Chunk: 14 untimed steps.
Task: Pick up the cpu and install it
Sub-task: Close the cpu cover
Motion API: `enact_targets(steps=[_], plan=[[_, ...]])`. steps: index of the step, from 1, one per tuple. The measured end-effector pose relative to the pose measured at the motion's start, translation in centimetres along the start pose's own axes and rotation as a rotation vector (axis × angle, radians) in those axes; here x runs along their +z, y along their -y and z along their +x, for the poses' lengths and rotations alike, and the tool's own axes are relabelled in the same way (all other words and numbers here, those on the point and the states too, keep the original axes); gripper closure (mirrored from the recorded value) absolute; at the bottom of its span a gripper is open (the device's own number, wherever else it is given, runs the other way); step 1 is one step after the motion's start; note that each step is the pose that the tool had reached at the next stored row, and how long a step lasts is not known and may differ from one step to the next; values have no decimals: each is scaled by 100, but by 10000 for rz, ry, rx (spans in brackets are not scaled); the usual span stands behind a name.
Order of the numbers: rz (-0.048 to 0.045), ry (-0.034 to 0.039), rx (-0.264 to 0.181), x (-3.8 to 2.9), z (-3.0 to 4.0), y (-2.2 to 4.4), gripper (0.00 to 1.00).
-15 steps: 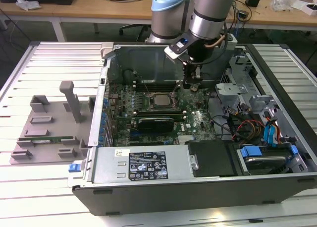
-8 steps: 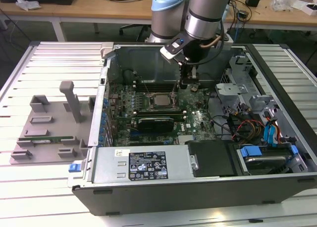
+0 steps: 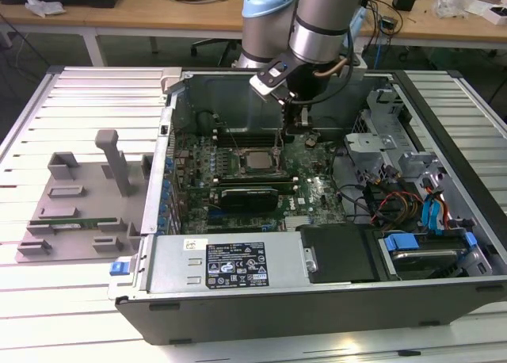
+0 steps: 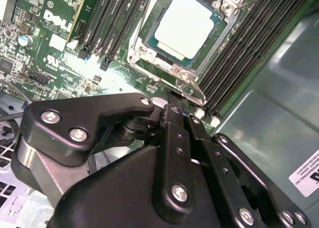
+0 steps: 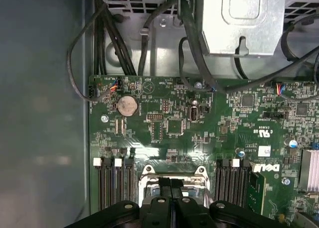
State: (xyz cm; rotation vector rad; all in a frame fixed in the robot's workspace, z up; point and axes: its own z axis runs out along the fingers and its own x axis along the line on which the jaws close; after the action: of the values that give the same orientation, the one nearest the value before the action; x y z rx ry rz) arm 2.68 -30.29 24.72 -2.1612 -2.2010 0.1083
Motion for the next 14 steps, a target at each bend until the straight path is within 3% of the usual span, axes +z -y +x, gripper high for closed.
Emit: enact_targets(steps=[14], plan=[[0, 1, 0, 36, 3, 174, 89]])
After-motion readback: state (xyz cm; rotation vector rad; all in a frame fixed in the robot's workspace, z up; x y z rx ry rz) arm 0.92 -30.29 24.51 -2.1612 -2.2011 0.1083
